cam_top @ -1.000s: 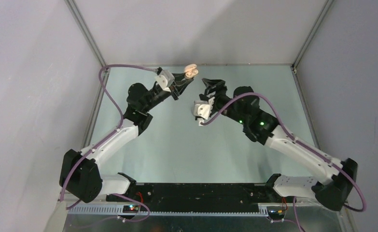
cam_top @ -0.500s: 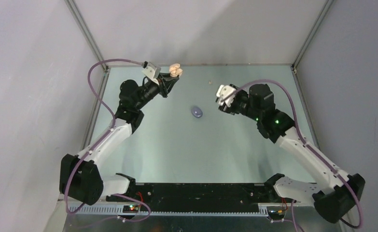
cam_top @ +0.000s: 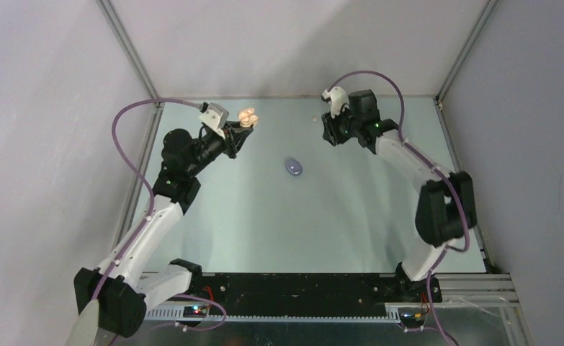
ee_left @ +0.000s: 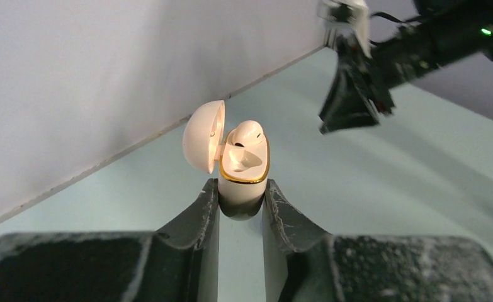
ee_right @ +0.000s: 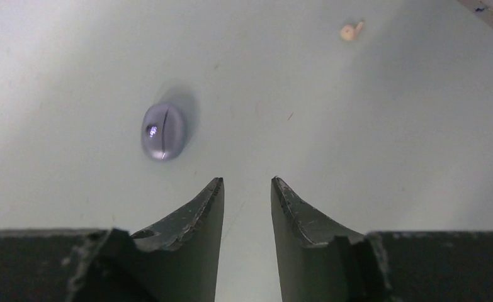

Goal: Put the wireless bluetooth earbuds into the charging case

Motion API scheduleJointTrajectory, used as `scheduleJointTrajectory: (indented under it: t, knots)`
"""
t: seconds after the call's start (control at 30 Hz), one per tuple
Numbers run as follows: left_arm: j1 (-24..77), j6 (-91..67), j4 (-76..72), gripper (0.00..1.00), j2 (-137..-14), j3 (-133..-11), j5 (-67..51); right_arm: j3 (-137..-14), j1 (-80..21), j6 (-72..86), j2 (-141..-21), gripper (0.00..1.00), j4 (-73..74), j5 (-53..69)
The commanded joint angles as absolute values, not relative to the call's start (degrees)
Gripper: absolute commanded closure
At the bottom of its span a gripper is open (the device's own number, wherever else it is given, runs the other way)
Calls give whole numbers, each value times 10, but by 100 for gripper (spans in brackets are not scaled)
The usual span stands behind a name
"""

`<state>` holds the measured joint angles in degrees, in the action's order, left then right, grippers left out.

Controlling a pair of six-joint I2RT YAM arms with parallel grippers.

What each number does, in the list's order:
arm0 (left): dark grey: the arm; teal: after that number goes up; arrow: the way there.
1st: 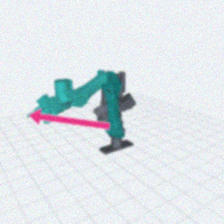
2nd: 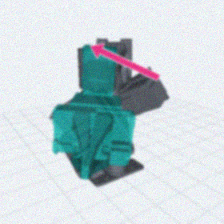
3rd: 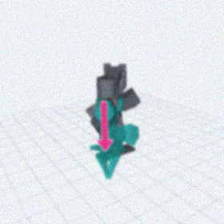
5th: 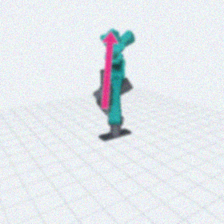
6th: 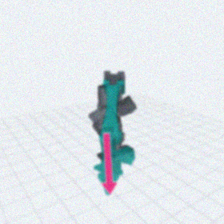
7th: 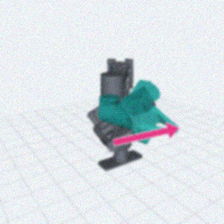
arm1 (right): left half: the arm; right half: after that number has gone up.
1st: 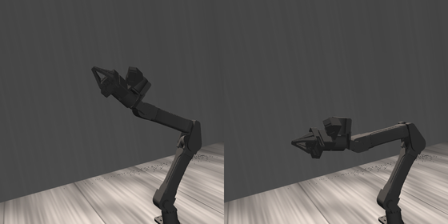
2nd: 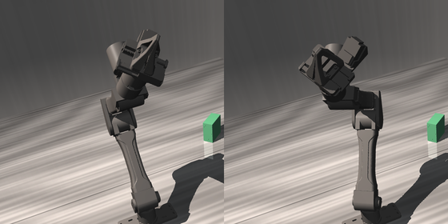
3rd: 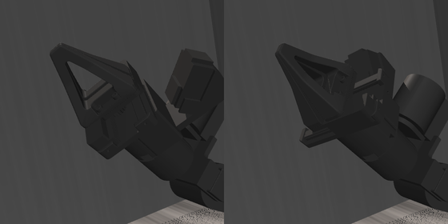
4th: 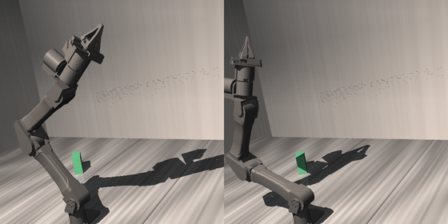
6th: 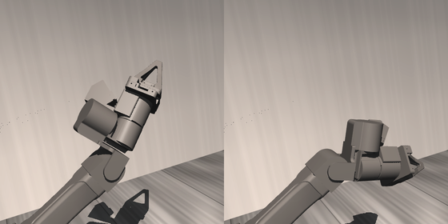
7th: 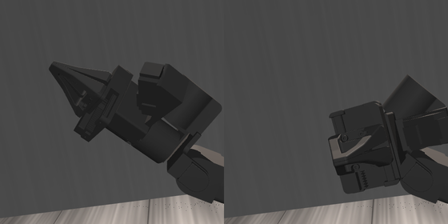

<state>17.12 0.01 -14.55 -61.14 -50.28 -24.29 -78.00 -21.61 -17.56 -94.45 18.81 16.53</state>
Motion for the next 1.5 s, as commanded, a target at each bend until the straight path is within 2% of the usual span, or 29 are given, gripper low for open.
scheduleJointTrajectory:
  t: [0.0,0.1,0.13,0.23,0.4,0.67,0.83,1.0,1.13,1.47]
  knots:
    - [161,51,-81,100,-568,-497,-235,-880,-200,-80,-1066,62,160,159]
    - [155,80,-33,100,-554,-498,-240,-966,-201,-24,-1139,50,158,128]
    - [154,86,-24,100,-548,-498,-240,-984,-201,-13,-1171,48,159,116]
    - [146,115,28,100,-538,-501,-243,-1058,-203,52,-1225,51,159,90]
    - [141,144,94,100,-524,-511,-239,-1162,-206,111,-1318,46,175,39]
    - [138,170,157,100,-531,-547,-233,-1299,-211,64,-1433,48,210,-35]
    - [138,170,146,100,-539,-551,-233,-1448,-206,57,-1513,49,283,-33]
    - [137,164,122,100,-537,-541,-226,-1459,-213,31,-1521,54,283,-8]
    - [137,160,109,100,-531,-535,-215,-1448,-196,93,-1509,49,265,88]
    - [116,220,200,100,-547,-573,-200,-1409,-174,227,-1505,40,110,196]
